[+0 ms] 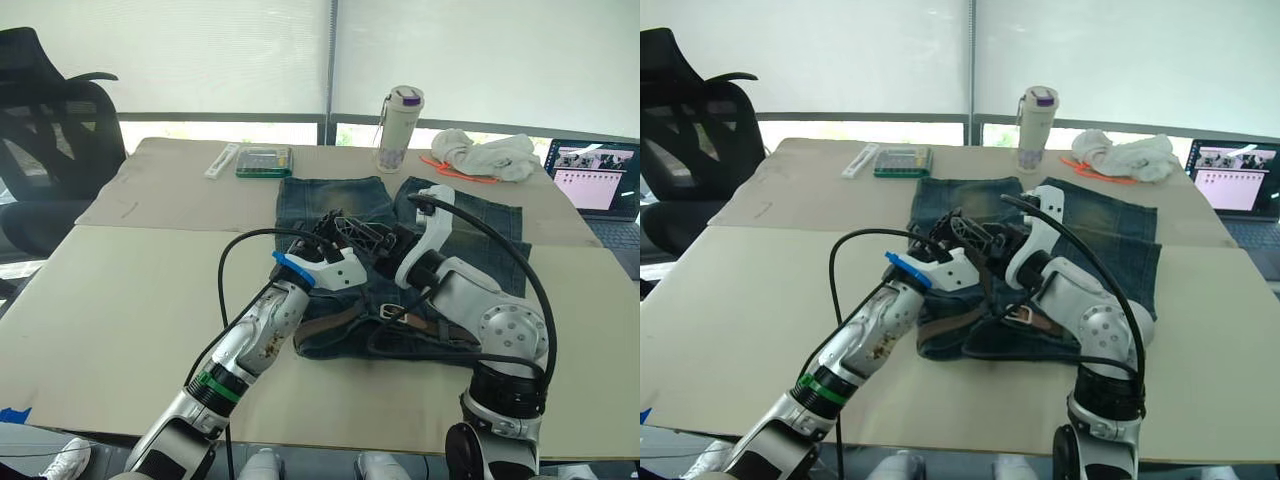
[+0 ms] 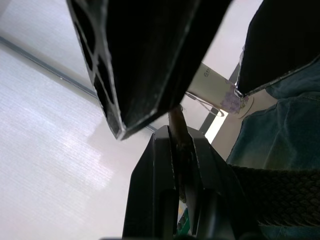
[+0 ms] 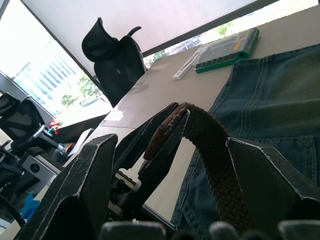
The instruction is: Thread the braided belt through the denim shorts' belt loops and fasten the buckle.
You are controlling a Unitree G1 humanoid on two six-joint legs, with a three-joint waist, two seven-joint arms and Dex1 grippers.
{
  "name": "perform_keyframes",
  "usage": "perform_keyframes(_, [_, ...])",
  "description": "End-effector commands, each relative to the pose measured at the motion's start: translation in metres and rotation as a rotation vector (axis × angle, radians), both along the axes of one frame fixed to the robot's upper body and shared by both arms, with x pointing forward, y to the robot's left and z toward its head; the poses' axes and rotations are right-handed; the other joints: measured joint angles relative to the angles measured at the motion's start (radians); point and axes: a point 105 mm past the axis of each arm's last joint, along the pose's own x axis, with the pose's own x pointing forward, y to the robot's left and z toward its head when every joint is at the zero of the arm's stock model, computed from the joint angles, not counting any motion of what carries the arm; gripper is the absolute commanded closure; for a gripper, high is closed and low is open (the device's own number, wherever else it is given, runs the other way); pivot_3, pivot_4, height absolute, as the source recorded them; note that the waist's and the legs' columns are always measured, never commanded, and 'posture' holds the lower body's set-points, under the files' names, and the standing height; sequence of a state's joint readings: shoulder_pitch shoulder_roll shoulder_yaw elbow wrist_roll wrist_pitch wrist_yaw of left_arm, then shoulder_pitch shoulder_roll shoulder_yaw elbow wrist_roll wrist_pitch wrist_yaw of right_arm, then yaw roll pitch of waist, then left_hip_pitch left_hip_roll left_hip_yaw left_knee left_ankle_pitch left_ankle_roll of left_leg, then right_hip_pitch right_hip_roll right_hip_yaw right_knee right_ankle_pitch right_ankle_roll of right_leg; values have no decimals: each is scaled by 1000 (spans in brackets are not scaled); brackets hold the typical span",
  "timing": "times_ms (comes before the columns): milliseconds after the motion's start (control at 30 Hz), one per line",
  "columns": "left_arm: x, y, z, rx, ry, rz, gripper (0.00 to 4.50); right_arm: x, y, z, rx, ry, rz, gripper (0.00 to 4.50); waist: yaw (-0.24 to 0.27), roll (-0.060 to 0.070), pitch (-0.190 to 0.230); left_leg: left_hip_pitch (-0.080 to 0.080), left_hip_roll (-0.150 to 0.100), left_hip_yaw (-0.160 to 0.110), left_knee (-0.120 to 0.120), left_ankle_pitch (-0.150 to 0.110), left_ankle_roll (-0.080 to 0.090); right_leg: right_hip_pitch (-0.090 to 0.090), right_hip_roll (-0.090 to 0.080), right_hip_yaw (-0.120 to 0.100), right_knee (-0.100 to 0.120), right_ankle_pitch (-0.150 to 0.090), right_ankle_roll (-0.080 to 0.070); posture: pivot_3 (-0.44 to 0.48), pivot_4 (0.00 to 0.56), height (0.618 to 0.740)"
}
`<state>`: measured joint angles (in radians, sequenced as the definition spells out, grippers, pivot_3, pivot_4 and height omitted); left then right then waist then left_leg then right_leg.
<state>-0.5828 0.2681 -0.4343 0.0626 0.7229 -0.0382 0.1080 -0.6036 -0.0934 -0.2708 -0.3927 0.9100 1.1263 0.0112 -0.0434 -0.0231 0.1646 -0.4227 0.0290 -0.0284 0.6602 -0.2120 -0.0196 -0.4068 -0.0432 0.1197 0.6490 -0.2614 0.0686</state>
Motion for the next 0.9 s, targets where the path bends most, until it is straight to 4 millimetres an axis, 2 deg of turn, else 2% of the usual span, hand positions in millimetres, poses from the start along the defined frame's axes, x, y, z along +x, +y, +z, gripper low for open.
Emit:
perform_keyframes(33, [-4,-6,14,-3,-66,-29,4500,-4,1,11,15,-33,18,1743,-1,0,0,0,0,0,0,0,0,0,0,0,0,0,0,0,150,737])
perform_keyframes(133, [-4,-7,12,-15,-49,-36,4500,-4,1,11,18,-31,21,2770,-1,0,0,0,0,0,0,0,0,0,0,0,0,0,0,0,150,737])
perform_keyframes(167, [-5,-7,11,-8,-50,-42,4500,-4,1,12,20,-32,22,2896,-1,0,0,0,0,0,0,0,0,0,0,0,0,0,0,0,150,737])
perform_keyframes(200, [-5,-8,11,-7,-49,-44,4500,-4,1,12,19,-33,23,3441,-1,0,0,0,0,0,0,0,0,0,0,0,0,0,0,0,150,737])
perform_keyframes(300, [-5,-7,10,-5,-47,-43,4500,-4,0,12,20,-35,23,4476,-1,0,0,0,0,0,0,0,0,0,0,0,0,0,0,0,150,737])
perform_keyframes(500, [-6,-8,7,3,-45,-68,4500,-5,0,12,22,-35,29,4492,-1,0,0,0,0,0,0,0,0,0,0,0,0,0,0,0,150,737])
perform_keyframes(567, [-5,-9,0,-12,34,-99,3664,-5,-2,11,22,-33,25,4500,-1,0,0,0,0,0,0,0,0,0,0,0,0,0,0,0,150,737])
perform_keyframes(767, [-8,0,3,15,-10,-107,1660,-3,-11,13,36,-26,16,4500,-2,0,0,0,0,0,0,0,0,0,0,0,0,0,0,0,150,737])
perform_keyframes(900, [-4,14,-2,59,-39,-90,311,-7,-18,13,74,1,66,4500,-1,0,0,0,0,0,0,0,0,0,0,0,0,0,0,0,150,737])
